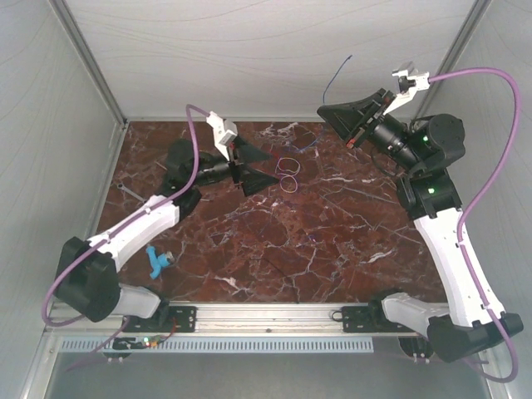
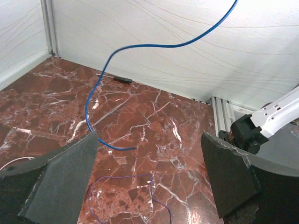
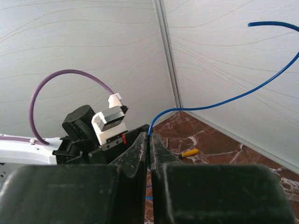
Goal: Zip-tie the wires
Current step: Straighten the cable at the center of the board, then pick up the cable at the center of the board.
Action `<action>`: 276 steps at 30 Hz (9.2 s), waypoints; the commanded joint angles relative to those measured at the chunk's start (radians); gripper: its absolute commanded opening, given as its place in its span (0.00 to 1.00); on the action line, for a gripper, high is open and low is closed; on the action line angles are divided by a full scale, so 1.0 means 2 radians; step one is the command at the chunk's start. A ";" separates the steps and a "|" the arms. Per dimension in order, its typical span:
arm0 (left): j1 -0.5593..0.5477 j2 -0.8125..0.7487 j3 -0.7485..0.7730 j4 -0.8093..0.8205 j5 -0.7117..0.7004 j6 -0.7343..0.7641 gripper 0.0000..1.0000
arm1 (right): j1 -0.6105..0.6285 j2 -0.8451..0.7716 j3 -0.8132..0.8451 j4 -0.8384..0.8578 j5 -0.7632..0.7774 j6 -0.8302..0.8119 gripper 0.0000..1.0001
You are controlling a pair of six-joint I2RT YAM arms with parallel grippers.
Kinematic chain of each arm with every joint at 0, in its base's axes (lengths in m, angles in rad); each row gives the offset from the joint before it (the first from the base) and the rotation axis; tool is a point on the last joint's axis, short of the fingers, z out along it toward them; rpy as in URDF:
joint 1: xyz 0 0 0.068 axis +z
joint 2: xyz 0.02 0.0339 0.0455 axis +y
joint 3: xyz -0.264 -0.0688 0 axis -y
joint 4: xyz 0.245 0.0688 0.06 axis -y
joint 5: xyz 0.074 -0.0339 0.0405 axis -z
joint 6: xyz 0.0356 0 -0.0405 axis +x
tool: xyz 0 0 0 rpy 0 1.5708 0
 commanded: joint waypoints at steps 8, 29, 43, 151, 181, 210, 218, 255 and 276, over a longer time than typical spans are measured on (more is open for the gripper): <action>-0.021 0.052 0.071 0.001 -0.068 0.021 0.91 | 0.008 -0.029 0.009 0.020 -0.025 -0.002 0.00; -0.043 -0.027 0.027 -0.178 -0.168 0.089 0.00 | 0.012 -0.091 -0.086 -0.047 0.140 0.001 0.00; -0.046 -0.037 -0.057 -0.352 -0.386 0.064 0.00 | 0.032 -0.080 -0.345 -0.040 0.261 0.091 0.00; -0.080 0.235 0.082 -0.499 -0.660 -0.045 0.70 | 0.069 0.192 -0.307 -0.058 0.326 0.098 0.69; 0.034 0.298 0.252 -0.356 -0.262 0.077 0.77 | 0.063 0.080 -0.352 -0.040 0.383 0.065 0.82; 0.018 0.485 0.427 -0.417 -0.197 0.122 0.42 | 0.047 0.087 -0.361 -0.027 0.337 0.074 0.81; 0.018 0.491 0.425 -0.422 -0.183 0.126 0.40 | 0.046 0.090 -0.362 -0.027 0.334 0.074 0.80; 0.016 0.315 0.584 -0.496 -0.358 0.132 0.00 | 0.042 0.093 -0.364 -0.022 0.331 0.075 0.80; 0.003 0.152 0.394 -0.504 -0.152 0.172 0.00 | 0.042 -0.121 -0.482 0.186 0.266 -0.003 0.81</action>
